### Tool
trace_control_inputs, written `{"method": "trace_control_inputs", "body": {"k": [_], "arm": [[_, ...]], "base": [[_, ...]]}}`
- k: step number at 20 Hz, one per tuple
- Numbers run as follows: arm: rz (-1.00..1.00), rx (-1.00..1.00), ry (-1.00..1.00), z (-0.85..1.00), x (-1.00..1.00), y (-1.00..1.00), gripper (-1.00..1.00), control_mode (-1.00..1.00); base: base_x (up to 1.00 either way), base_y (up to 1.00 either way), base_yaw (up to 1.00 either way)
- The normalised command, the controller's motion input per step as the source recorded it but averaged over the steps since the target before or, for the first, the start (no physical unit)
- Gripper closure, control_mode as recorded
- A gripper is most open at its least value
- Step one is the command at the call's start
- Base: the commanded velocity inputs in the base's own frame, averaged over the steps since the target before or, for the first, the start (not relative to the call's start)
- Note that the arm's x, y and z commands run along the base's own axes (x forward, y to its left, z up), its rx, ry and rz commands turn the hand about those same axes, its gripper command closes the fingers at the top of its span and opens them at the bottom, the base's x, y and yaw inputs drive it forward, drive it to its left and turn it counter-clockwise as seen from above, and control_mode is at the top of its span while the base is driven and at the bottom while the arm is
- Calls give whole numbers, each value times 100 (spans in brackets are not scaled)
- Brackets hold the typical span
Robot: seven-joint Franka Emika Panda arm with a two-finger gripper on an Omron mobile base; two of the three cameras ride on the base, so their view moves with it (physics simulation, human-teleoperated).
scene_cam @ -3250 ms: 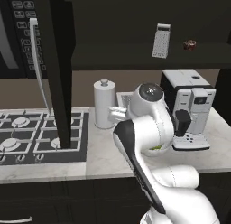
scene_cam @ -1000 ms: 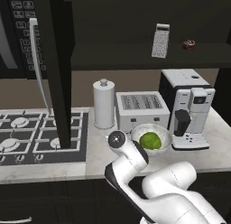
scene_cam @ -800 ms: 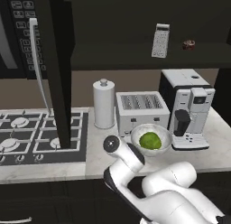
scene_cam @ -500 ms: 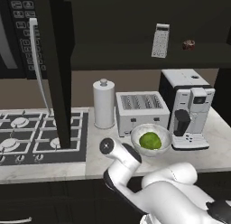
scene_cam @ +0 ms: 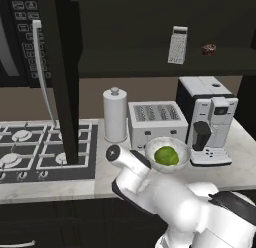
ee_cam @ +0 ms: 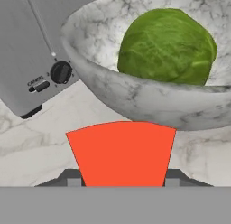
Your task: Pick the cheese from the fridge and the cheese grater from the cabinet and place them next to the salad bowl.
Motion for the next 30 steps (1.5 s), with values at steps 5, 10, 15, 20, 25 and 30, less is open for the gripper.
{"method": "trace_control_inputs", "body": {"k": [5,10,15,20,25,30], "arm": [[0,0,0,-27,19,8,100,-100],[0,0,-1,-27,19,5,-100,-100],[0,0,-3,-6,11,0,-100,-100],[0,0,0,-3,0,0,-100,-100],[-2,0,0,0,0,-1,-100,-100],[-3,6,11,7,0,0,-100,-100]], "base": [[0,0,0],[0,0,0],[0,0,0],[0,0,0],[0,0,0],[0,0,0]]}}
